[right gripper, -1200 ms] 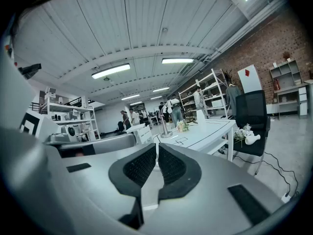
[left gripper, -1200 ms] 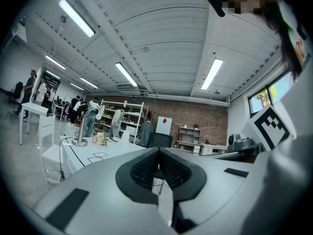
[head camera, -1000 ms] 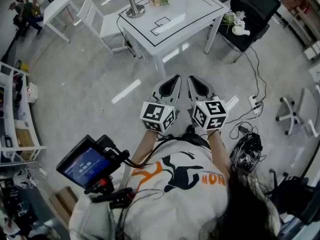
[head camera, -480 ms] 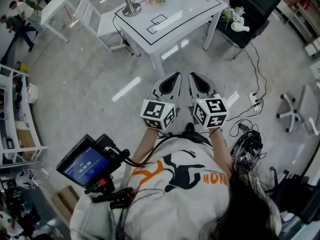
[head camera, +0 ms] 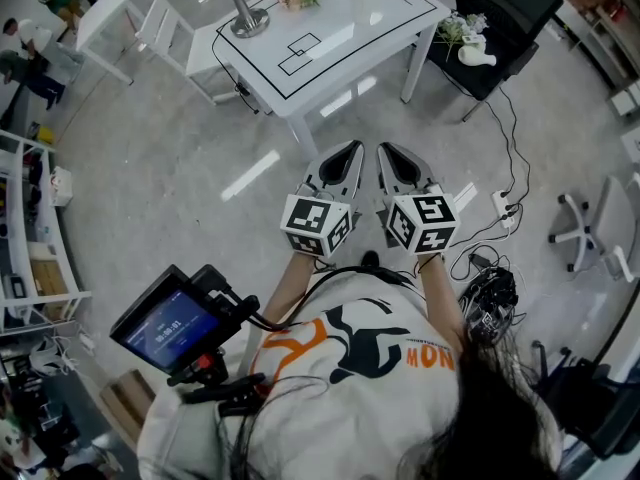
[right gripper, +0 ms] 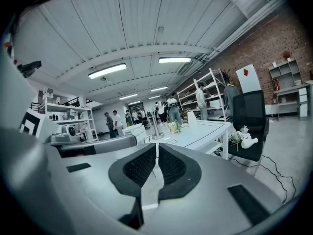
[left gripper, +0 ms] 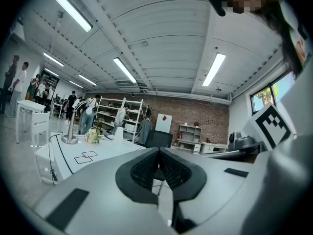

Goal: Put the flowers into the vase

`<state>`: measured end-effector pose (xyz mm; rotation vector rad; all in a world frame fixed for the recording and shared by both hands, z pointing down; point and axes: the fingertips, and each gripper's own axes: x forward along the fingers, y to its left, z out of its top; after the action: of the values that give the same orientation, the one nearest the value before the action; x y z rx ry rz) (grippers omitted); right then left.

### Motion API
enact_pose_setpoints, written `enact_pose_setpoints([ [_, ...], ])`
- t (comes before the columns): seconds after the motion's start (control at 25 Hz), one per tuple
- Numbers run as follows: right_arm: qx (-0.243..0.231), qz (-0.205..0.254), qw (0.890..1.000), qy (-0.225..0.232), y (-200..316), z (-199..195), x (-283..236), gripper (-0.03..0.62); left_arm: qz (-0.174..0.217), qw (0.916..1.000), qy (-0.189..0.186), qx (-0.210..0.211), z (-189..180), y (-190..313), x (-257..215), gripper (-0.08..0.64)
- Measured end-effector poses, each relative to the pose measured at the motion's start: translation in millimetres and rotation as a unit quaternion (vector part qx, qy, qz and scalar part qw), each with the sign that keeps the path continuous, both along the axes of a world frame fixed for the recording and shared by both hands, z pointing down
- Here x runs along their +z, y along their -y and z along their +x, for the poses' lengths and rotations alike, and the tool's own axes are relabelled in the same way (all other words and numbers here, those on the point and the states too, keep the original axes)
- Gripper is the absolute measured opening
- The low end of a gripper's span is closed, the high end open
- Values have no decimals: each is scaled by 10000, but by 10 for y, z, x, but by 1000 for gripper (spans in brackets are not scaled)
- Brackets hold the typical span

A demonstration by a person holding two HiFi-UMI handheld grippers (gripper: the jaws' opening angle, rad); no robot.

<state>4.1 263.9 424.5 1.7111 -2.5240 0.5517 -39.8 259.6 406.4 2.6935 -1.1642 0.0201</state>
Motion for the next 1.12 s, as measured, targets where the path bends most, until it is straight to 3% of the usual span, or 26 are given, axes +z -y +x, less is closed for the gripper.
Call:
enact_pose_setpoints([
  [0.52,-295,-91,9995,81,406,421,135,26,-111,9996,25,-254,437,390,124,11],
  [1.12,-285,-272,9990,216,994,505,245,26,-283,9988,224,-337,436,1014,247,11],
])
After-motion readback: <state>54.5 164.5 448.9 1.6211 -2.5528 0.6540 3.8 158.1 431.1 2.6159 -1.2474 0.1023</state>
